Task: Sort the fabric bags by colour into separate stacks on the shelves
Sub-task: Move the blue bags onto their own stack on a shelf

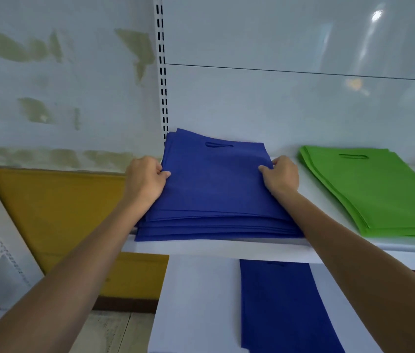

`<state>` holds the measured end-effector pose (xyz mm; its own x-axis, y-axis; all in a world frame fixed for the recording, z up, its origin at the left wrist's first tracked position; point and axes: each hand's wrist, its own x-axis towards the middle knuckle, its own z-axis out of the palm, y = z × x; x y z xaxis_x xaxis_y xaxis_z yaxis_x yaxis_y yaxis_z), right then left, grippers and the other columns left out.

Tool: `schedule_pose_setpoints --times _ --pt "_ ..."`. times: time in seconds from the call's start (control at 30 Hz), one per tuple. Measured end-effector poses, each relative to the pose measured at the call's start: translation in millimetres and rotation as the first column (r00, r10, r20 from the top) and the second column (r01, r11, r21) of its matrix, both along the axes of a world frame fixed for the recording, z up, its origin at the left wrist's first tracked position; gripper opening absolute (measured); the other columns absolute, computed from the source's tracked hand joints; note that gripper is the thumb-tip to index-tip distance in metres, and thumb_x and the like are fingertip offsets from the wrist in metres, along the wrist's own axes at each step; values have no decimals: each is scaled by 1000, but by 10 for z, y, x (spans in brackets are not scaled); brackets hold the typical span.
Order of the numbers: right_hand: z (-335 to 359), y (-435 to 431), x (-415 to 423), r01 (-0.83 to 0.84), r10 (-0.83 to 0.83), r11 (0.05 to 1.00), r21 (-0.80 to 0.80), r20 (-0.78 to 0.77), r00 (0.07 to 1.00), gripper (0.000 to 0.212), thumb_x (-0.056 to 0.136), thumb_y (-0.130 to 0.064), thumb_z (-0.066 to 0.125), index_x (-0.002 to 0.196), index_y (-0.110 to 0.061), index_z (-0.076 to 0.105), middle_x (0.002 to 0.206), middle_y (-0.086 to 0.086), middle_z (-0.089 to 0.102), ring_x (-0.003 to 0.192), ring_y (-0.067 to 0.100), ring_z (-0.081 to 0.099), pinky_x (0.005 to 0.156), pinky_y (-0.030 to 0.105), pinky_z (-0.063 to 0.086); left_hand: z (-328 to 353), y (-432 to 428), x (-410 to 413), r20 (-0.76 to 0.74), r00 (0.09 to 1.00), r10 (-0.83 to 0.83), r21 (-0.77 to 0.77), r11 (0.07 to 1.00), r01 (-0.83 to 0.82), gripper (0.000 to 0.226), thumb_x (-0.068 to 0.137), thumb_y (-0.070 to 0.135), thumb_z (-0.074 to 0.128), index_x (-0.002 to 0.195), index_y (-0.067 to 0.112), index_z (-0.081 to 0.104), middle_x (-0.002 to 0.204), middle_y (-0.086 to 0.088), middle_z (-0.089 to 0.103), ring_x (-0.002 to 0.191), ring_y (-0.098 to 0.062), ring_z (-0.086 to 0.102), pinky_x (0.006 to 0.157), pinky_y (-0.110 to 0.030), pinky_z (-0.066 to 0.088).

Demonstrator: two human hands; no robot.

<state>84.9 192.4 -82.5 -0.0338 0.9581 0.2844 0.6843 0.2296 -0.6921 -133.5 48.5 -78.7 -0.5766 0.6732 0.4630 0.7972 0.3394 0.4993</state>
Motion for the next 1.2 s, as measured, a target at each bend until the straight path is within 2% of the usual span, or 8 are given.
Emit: schedule_pose_setpoints --times 0.07,0.27,0.37,0.43,0.63,0.73,0.97,1.2 --pt "41 -71 -21 -3 5 992 125 -9 1000 29 89 -23 59 111 -4 54 108 10 59 102 28 54 75 30 38 7 -29 -1 -52 999 -3 6 1000 4 24 88 19 63 76 -1 68 72 -13 64 71 -27 59 66 -31 44" --pt "152 -259 -66 -96 95 923 372 22 995 23 90 -12 56 110 -3 53 112 13 57 103 30 53 82 38 41 -22 -177 -5 -176 984 23 139 990 2 16 90 15 59 89 3 70 83 -14 65 80 -32 60 60 -31 39" --pt "206 -318 8 -141 172 913 382 -48 984 18 90 -5 52 107 0 52 100 12 57 88 29 53 76 37 42 5 -217 11 -156 987 -36 166 984 62 19 90 10 59 80 -3 68 69 -13 63 68 -31 59 64 -37 47" --pt "245 -373 90 -187 228 914 361 -75 971 20 90 -2 50 110 0 49 92 8 55 80 26 51 74 40 45 30 -277 56 -153 987 -46 168 983 71 18 91 10 57 90 -3 70 78 -16 69 73 -32 62 70 -36 49" --pt "361 -550 472 -200 228 876 439 -12 974 42 87 2 44 127 -6 52 125 12 55 103 29 57 88 31 42 132 -441 366 -237 972 9 282 958 59 21 94 15 51 109 5 62 89 -13 69 77 -31 63 61 -35 46" --pt "341 -658 866 -164 165 887 432 37 986 41 86 3 44 125 -3 57 128 12 56 112 27 55 91 22 37 138 -493 667 -236 960 -150 310 925 221 23 93 12 53 114 6 60 91 -10 70 78 -29 64 68 -34 48" --pt "33 -1030 2258 -1 -23 917 399 56 998 41 88 2 44 127 -3 56 127 12 56 111 29 54 93 28 39 -43 -607 1807 -261 875 -407 188 868 459 24 94 14 49 112 9 64 109 -5 65 102 -23 57 79 -31 43" --pt "-705 -1554 3687 184 -192 959 214 17 981 31 92 -2 46 118 -4 62 116 16 63 102 29 57 88 26 39 -575 -878 3157 14 733 -680 144 727 671 36 82 9 66 118 11 63 97 -2 60 67 -6 46 69 -3 33"
